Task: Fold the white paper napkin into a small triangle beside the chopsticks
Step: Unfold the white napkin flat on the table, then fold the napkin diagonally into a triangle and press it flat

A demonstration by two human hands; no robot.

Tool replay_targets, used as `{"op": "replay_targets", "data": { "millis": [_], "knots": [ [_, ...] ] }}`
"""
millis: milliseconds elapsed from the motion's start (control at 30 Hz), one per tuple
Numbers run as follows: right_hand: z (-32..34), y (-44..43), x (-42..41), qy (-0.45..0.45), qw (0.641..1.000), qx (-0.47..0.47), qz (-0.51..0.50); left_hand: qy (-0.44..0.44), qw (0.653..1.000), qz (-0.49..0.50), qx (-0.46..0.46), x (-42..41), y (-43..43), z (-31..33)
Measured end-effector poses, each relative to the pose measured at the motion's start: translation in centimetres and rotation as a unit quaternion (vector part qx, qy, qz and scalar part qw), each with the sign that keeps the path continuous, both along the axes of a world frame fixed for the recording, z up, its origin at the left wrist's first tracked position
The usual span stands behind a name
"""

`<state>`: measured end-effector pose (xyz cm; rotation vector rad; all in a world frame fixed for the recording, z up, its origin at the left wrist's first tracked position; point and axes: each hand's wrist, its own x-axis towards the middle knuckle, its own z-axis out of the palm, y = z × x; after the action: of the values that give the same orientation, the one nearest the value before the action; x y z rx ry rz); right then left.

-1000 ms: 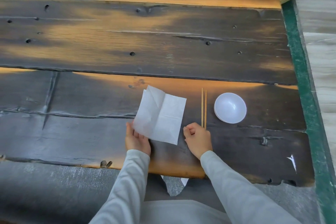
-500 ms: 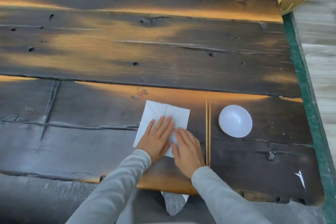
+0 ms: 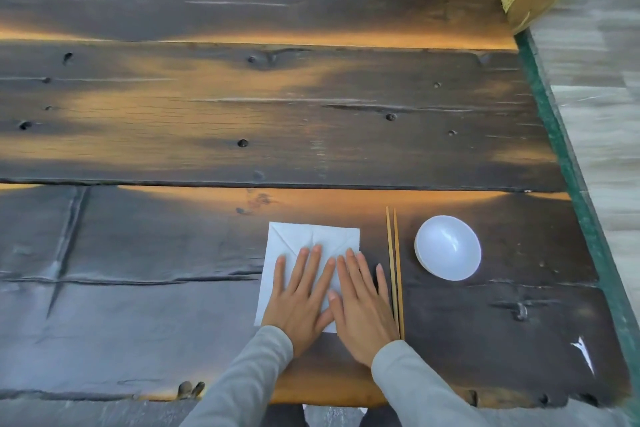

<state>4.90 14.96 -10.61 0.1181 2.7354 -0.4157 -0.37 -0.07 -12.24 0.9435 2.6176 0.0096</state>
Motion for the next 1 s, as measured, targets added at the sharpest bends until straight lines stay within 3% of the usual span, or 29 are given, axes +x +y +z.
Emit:
{"op": "replay_targets", "data": {
  "millis": [200, 500, 633, 733, 800, 1000],
  "knots": [
    [-2.1, 1.1, -0.6, -0.009, 0.999, 0.003, 0.036, -0.004, 1.000, 0.000, -0.004, -0.5, -1.0, -1.4],
    [-2.2, 0.3, -0.3, 0.007, 1.000, -0.003, 0.009, 0.024, 0.999, 0.003, 0.038, -0.9, -1.4, -1.4],
    [-1.4, -0.8, 0.6, 0.012, 0.998, -0.045, -0.047, 0.071, 0.988, -0.113, 0.075, -4.5, -2.9, -0.9],
    [-1.2, -1.3, 1.4, 0.018, 0.994, -0.080, -0.070, 0.079, 0.969, -0.233, 0.033, -8.4, -4.5, -0.5],
    [-1.0, -1.3, 1.4, 0.019, 0.993, -0.084, -0.075, 0.070, 0.962, -0.263, -0.002, -9.6, -5.1, -0.6],
    [-1.0, -0.4, 0.2, 0.032, 0.993, -0.074, -0.089, 0.052, 0.985, -0.164, 0.016, -6.9, -3.2, -1.8]
  ]
}}
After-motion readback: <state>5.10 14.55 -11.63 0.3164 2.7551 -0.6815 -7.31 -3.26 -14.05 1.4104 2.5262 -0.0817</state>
